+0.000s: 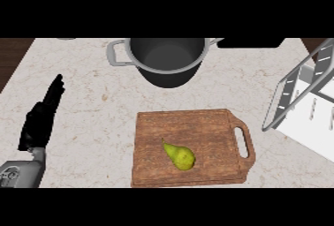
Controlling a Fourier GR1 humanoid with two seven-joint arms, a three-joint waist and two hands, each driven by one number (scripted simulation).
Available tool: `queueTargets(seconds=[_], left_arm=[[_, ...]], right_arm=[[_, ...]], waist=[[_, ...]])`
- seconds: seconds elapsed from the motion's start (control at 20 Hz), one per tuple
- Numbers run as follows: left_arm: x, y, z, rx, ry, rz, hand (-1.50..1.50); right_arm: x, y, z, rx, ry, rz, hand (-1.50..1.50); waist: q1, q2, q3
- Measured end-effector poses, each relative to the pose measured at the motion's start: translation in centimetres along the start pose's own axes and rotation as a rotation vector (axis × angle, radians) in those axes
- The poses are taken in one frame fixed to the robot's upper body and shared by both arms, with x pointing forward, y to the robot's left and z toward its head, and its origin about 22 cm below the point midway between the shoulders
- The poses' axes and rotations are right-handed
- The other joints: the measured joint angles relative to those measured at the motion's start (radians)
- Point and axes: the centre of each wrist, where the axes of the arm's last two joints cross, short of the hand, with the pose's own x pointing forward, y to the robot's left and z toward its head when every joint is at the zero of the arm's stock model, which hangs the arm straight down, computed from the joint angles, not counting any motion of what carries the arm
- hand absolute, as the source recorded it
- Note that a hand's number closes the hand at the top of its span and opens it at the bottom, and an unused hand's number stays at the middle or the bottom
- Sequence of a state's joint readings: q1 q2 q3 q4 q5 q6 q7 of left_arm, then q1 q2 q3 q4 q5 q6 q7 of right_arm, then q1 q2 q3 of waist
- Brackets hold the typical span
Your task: Pick the eggplant from the cutting board and place it in the tiered basket
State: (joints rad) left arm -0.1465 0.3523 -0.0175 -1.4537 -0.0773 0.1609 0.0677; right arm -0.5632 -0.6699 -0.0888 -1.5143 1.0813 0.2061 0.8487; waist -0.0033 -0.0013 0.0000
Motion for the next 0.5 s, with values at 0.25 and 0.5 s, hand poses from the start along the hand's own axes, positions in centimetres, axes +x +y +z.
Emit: queueTargets(seconds=[0.25,0.5], left_arm=[[-0.2,-0.5,0.4,-0.002,0.0,-0.004,0.0],[-0.1,0.0,0.1,-0.005,-0.002,0.002,0.0]], right_arm=[[-2.8,1.7,-0.8,0.083,-0.012,-0.059,1.5],[-4.3,3.6,-1.1,0.189,0.013,-0.134,1.5]], waist=[[0.001,0.0,0.0],[0.003,0.001,0.0]])
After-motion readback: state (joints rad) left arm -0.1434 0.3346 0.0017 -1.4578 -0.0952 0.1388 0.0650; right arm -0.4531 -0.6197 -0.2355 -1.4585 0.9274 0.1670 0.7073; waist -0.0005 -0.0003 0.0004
